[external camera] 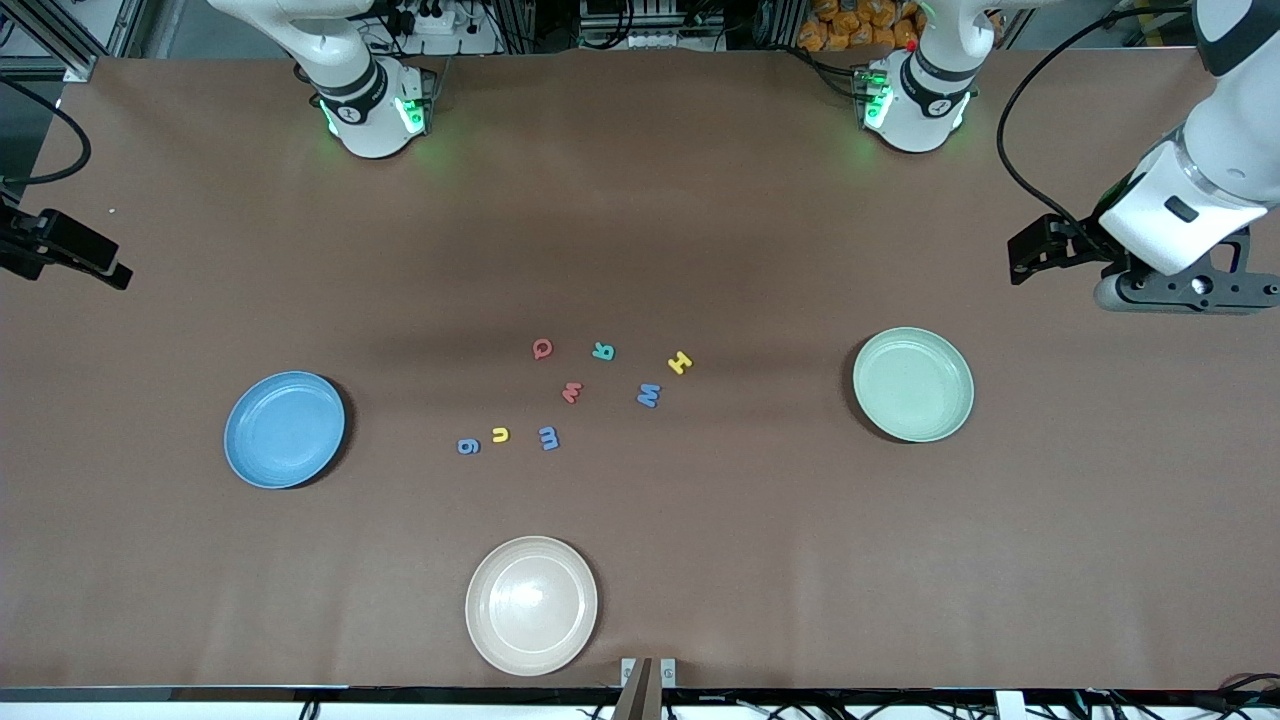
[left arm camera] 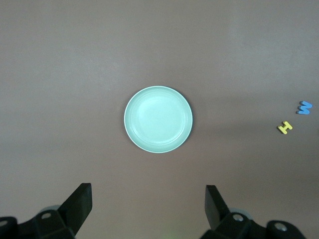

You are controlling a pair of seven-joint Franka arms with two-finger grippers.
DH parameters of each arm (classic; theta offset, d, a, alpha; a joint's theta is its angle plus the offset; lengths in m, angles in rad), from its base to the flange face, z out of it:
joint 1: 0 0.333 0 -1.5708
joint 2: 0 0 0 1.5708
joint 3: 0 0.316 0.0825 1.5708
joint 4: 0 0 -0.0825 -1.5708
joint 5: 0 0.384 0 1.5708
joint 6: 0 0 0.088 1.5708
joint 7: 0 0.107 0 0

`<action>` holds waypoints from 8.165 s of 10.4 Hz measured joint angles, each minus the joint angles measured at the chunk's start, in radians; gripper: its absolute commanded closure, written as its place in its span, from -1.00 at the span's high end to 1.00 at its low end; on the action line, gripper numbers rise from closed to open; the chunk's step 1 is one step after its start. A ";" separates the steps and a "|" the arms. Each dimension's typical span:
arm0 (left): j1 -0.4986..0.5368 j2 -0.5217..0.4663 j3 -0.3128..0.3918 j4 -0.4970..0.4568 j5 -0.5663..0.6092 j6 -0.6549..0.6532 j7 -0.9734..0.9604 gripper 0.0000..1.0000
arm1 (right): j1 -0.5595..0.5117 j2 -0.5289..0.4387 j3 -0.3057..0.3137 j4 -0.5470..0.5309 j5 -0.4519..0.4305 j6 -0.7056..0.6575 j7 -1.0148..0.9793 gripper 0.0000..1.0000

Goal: Sort upper and lower case letters into plates
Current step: 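Move the left gripper from rest toward the foam letters, then lower the left gripper onto the yellow H and close it, then carry the H to the green plate while the right gripper reaches letters, then release the H in the green plate while the right gripper grasps g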

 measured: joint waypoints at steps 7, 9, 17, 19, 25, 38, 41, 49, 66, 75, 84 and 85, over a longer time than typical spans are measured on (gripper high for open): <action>-0.060 0.032 -0.020 -0.028 -0.002 0.000 -0.004 1.00 | 0.000 0.000 0.001 0.000 0.000 0.000 0.000 1.00; -0.162 0.097 -0.029 -0.044 -0.043 0.006 -0.158 1.00 | 0.000 0.001 0.001 0.000 0.000 0.000 0.000 1.00; -0.450 0.363 -0.037 -0.049 -0.084 0.346 -0.656 1.00 | 0.000 0.001 0.001 0.000 0.000 0.000 0.000 1.00; -0.489 0.404 -0.037 -0.050 -0.084 0.427 -0.707 1.00 | 0.000 0.001 0.001 0.000 0.000 0.000 0.000 1.00; -0.528 0.567 -0.019 -0.061 0.018 0.588 -0.822 1.00 | 0.000 0.001 0.001 0.000 0.000 0.000 0.000 1.00; -0.570 0.698 -0.024 -0.106 0.018 0.741 -1.378 0.70 | 0.000 0.001 0.000 0.000 0.000 0.001 0.000 1.00; -0.578 0.708 -0.024 -0.106 0.018 0.754 -1.379 0.66 | 0.000 0.001 0.001 0.000 0.000 0.010 0.000 1.00; -0.575 0.707 -0.022 -0.103 0.018 0.756 -1.322 0.53 | 0.002 0.010 0.003 0.000 0.000 0.046 0.000 1.00; -0.508 0.647 -0.018 -0.076 0.018 0.670 -1.147 -0.49 | 0.104 0.284 0.007 -0.014 0.000 0.196 0.000 1.00; -0.231 0.391 -0.016 -0.326 0.018 0.439 -0.569 -0.49 | 0.257 0.571 0.011 -0.026 0.008 0.536 0.119 1.00; -0.055 0.310 -0.029 -0.506 0.019 0.546 -0.145 0.96 | 0.322 0.749 0.009 -0.034 0.013 0.675 0.246 1.00; -0.060 0.310 -0.030 -0.506 0.018 0.549 -0.165 0.96 | 0.327 0.753 0.009 -0.036 0.006 0.675 0.246 1.00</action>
